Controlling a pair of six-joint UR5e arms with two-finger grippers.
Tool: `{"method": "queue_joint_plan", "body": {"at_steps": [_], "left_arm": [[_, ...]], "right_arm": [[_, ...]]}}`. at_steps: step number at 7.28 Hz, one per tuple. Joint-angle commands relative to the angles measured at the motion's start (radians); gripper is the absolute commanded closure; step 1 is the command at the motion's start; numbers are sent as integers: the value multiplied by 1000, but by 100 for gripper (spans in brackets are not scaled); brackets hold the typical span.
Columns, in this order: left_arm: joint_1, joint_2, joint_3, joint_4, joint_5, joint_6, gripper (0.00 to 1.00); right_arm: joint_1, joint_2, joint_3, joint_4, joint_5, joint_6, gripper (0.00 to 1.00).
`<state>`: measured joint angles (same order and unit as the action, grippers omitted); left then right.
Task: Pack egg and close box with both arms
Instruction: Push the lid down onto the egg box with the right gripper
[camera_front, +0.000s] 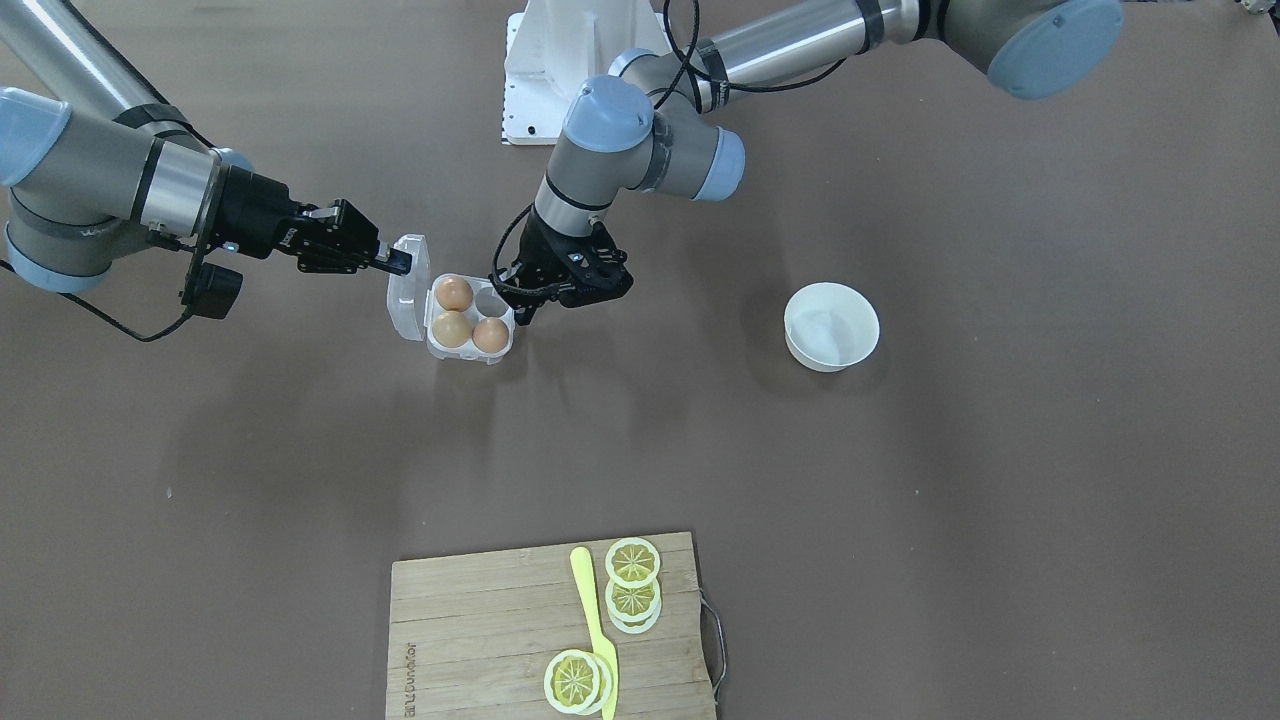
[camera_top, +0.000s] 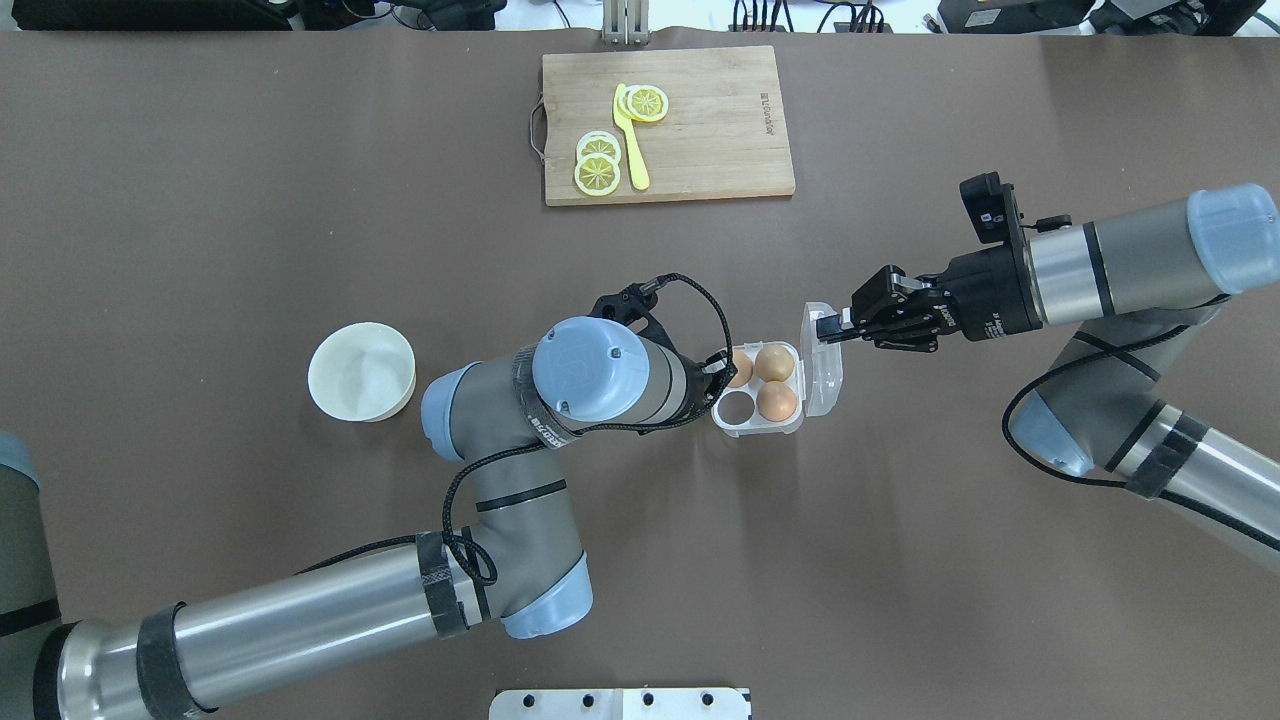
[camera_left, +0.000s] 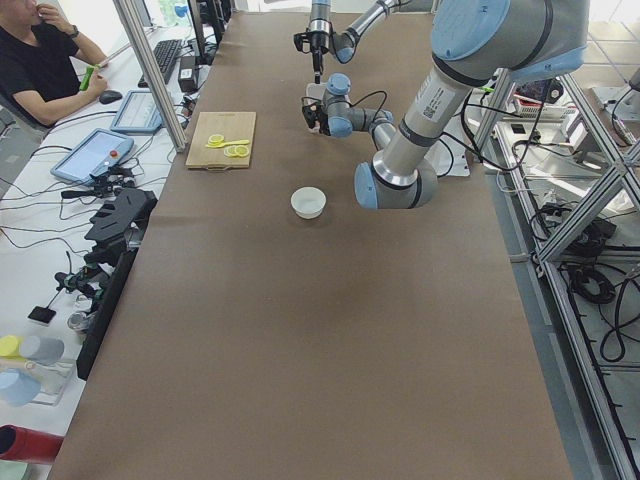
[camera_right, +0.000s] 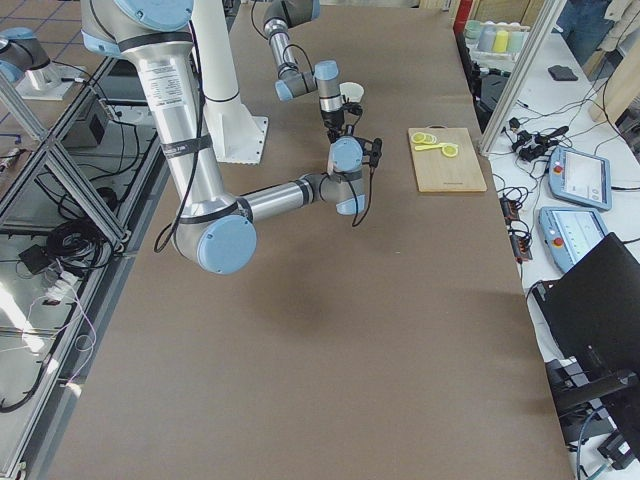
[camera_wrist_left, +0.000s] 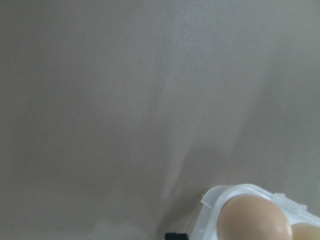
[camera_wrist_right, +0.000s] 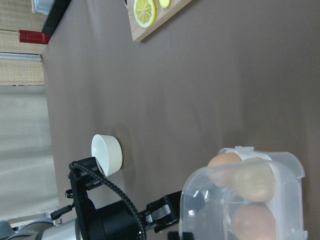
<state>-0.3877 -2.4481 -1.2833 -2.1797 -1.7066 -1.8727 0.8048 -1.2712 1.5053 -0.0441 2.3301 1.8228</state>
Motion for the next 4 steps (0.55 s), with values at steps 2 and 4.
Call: {"method": "queue_joint_plan", "body": {"at_steps": [2, 4], "left_arm": [[0, 1, -1, 0, 1, -2, 100], [0, 1, -1, 0, 1, -2, 100]], "right_arm": [[-10, 4, -4, -23, -3, 0, 100], [-16, 4, -8, -23, -5, 0, 100]]}}
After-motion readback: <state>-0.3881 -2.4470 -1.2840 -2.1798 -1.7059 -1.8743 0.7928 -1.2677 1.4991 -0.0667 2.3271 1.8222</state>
